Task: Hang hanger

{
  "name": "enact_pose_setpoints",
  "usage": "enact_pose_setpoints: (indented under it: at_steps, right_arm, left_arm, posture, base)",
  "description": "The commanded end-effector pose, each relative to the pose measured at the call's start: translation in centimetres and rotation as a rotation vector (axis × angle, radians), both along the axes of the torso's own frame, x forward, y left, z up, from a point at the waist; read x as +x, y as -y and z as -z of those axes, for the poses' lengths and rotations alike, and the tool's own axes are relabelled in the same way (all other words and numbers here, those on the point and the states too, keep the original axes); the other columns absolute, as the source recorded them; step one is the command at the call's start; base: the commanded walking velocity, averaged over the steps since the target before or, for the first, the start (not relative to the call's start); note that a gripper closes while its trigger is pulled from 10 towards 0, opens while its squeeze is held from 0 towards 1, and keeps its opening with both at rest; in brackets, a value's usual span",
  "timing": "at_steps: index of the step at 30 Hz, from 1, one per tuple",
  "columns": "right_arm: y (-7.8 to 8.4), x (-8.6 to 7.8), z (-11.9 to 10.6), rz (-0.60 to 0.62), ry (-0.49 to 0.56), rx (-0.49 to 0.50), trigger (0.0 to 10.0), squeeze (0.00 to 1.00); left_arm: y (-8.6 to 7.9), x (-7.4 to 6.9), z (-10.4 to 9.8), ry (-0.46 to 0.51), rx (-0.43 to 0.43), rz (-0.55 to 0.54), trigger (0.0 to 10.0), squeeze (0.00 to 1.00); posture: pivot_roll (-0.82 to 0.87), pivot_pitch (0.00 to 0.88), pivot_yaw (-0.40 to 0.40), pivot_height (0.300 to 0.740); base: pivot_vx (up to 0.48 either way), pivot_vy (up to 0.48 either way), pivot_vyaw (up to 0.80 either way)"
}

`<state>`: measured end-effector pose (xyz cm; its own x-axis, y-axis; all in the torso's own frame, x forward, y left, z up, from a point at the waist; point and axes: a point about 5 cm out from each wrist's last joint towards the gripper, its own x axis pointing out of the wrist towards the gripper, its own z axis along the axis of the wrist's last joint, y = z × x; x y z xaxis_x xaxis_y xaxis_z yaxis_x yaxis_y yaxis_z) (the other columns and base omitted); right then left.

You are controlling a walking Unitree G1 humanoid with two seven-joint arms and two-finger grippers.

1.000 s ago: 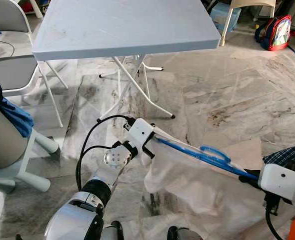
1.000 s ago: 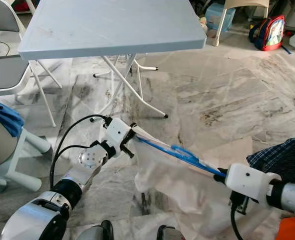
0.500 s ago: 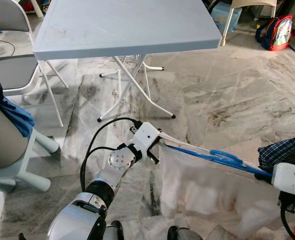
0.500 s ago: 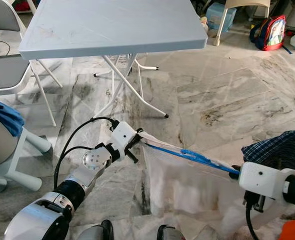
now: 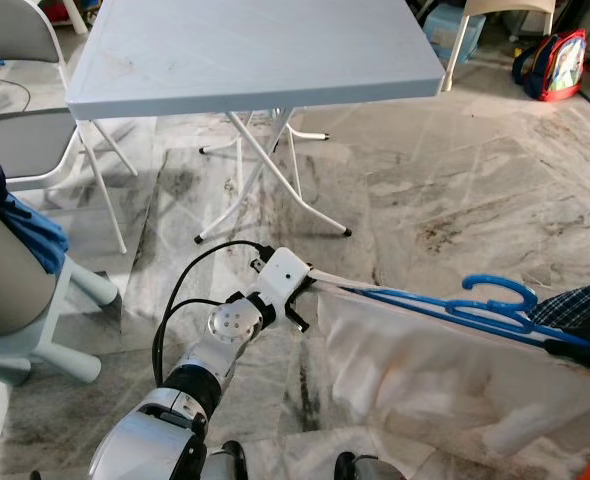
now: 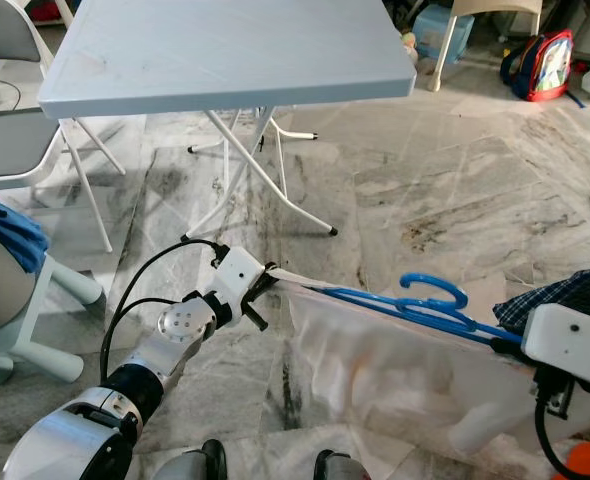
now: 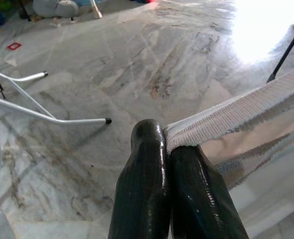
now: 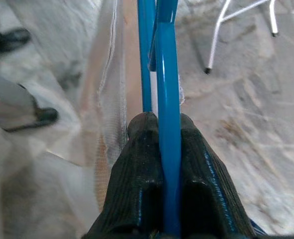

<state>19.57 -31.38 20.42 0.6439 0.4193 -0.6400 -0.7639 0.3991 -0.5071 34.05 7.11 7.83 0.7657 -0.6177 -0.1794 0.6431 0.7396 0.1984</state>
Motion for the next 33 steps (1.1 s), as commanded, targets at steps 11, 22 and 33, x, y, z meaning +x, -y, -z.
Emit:
enact_pose_setpoints:
  at_steps: [11, 22, 33]
  right_arm:
    - [0.1, -1.5, -1.6, 0.009, -0.072, 0.121, 10.0, 0.00]
    - [-1.5, 1.9, -1.3, 0.202, 0.191, 0.413, 10.0, 0.00]
    - [-7.5, 4.1, 1.9, 0.201, 0.220, 0.568, 10.0, 0.00]
  left_arm:
    - [-5.7, 0.6, 1.4, -0.182, -0.141, -0.295, 0.0, 0.00]
    - [-2.1, -0.6, 1.9, -0.152, -0.205, -0.195, 0.0, 0.00]
    - [0.8, -2.3, 2.8, -0.129, -0.176, -0.067, 10.0, 1.00]
  posture:
    - [-0.15, 0.244, 0.012, 0.740]
    - [-0.14, 0.243, 0.009, 0.740]
    - [-0.14, 0.233, 0.001, 0.740]
  base:
    - [0.000, 0.000, 0.00]
    - [0.000, 0.000, 0.00]
    - [0.000, 0.000, 0.00]
